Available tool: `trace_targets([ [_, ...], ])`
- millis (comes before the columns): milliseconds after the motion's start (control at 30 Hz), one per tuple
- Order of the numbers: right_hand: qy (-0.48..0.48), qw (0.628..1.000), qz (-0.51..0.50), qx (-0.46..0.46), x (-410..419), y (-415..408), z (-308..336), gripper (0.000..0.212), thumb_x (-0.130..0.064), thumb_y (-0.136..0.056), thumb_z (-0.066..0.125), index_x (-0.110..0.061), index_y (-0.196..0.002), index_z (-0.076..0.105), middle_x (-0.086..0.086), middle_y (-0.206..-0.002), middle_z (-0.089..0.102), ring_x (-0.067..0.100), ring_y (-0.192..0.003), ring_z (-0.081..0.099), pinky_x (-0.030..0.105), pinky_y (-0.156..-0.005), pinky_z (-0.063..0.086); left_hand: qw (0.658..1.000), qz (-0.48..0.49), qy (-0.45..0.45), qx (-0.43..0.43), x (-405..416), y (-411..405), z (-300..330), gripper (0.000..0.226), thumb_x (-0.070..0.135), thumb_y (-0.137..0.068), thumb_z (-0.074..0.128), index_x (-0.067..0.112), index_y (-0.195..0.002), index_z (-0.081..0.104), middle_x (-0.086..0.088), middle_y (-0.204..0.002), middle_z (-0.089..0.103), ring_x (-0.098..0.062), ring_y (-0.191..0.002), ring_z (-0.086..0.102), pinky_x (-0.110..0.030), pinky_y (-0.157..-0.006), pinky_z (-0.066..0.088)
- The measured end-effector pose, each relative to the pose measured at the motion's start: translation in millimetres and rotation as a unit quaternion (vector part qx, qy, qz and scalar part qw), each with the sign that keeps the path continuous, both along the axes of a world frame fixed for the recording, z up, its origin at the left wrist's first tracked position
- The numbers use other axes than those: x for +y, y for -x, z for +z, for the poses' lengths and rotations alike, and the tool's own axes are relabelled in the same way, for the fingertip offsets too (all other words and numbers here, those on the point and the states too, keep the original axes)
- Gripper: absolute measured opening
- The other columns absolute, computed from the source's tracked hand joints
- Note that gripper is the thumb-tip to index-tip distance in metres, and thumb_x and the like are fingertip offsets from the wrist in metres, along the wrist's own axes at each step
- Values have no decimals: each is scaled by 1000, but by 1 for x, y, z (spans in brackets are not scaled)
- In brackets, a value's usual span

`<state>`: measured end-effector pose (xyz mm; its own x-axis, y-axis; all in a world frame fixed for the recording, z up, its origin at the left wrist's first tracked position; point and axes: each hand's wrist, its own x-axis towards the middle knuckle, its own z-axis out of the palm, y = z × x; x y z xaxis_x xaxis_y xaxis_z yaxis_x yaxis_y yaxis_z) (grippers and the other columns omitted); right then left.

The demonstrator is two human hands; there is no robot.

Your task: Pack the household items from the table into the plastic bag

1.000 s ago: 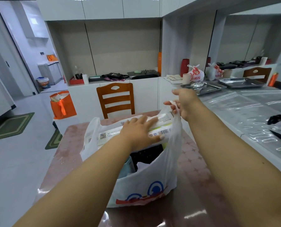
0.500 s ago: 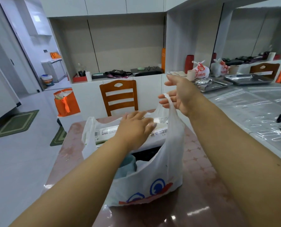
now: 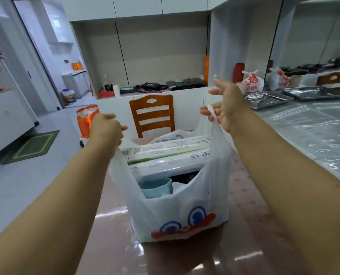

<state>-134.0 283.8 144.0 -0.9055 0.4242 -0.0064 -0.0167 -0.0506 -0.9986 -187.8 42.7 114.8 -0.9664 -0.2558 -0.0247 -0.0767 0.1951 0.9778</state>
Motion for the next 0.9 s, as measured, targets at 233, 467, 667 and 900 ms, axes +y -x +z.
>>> trace_targets([
  [233, -22, 996, 1, 89, -1, 13, 34, 43, -55, -94, 37, -22, -118, 48, 8, -127, 54, 26, -99, 63, 35, -82, 51, 996, -33, 51, 71, 11, 23, 47, 32, 9, -97, 46, 13, -128, 48, -13, -117, 61, -15, -77, 48, -22, -55, 39],
  [467, -1, 1000, -5, 13, -4, 26, -3, 56, -62, -91, 37, -19, -125, 49, 11, -130, 53, 29, -100, 63, 32, -72, 45, 996, -63, 60, -27, 21, 26, 22, 16, 15, -98, 47, 10, -112, 53, -14, -113, 65, -22, -91, 60, -29, -72, 46],
  [667, -63, 997, 1, -49, 7, 31, -9, 57, -65, -92, 30, -16, -116, 50, 17, -122, 59, 28, -98, 65, 39, -87, 53, 991, -82, 105, 6, 20, 35, 13, 17, 16, -97, 51, 9, -112, 55, -16, -108, 65, -25, -81, 67, -33, -65, 55],
  [900, -183, 978, -1, -105, 1, 37, -17, 73, -66, -92, 25, -14, -142, 39, 12, -138, 49, 30, -122, 51, 49, -107, 38, 964, -45, 258, 49, 13, 39, 0, 42, 40, -94, 50, 19, -131, 47, -10, -121, 59, -27, -101, 61, -34, -71, 48],
])
